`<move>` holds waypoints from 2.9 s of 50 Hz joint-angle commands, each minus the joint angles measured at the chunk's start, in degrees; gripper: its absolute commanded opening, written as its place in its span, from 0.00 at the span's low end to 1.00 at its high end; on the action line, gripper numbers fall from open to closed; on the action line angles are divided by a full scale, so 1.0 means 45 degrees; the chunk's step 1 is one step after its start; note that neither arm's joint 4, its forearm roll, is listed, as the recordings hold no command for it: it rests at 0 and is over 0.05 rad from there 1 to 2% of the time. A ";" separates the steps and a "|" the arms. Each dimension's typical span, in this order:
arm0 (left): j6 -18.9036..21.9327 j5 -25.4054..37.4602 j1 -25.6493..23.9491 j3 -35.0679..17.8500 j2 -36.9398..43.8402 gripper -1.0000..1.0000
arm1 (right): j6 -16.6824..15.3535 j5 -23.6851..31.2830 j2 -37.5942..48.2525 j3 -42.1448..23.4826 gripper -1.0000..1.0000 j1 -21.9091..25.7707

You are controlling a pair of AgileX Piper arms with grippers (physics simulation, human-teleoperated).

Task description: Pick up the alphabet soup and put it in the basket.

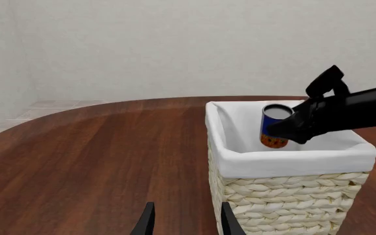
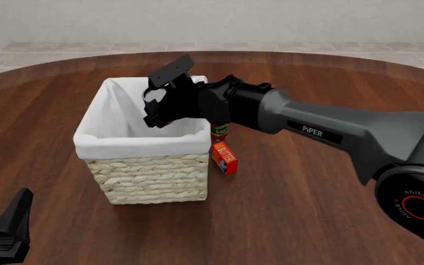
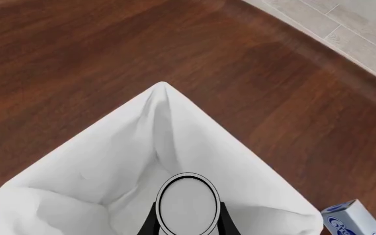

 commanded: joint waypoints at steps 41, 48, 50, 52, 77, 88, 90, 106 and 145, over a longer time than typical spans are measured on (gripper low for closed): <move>0.0000 0.0000 0.0000 0.0000 0.0000 1.00 | 0.0351 -0.0264 0.0105 0.0154 0.00 0.0187; 0.0000 0.0000 0.0000 0.0000 0.0000 1.00 | 0.0364 -0.0248 0.0153 0.0128 0.00 0.0188; 0.0000 0.0000 0.0000 0.0000 0.0000 1.00 | 0.0360 -0.0250 0.0169 0.0123 0.00 0.0183; 0.0000 0.0000 0.0000 0.0000 0.0000 1.00 | 0.0360 -0.0269 0.0176 0.0155 0.00 0.0203; 0.0000 0.0000 0.0000 0.0000 0.0000 1.00 | 0.0408 -0.0321 0.0364 0.0158 0.00 0.0253; 0.0000 0.0000 0.0000 0.0000 0.0000 1.00 | 0.0413 -0.0342 0.0337 0.0172 0.00 0.0247; 0.0000 0.0000 0.0000 0.0000 0.0000 1.00 | 0.0421 -0.0377 0.0309 0.0202 0.00 0.0253; 0.0000 0.0000 0.0000 0.0000 0.0000 1.00 | 0.0642 -0.0400 0.0325 0.0205 1.00 0.0187; 0.0000 0.0000 0.0000 0.0000 0.0000 1.00 | 0.0597 -0.0230 -0.0316 0.0203 1.00 -0.0044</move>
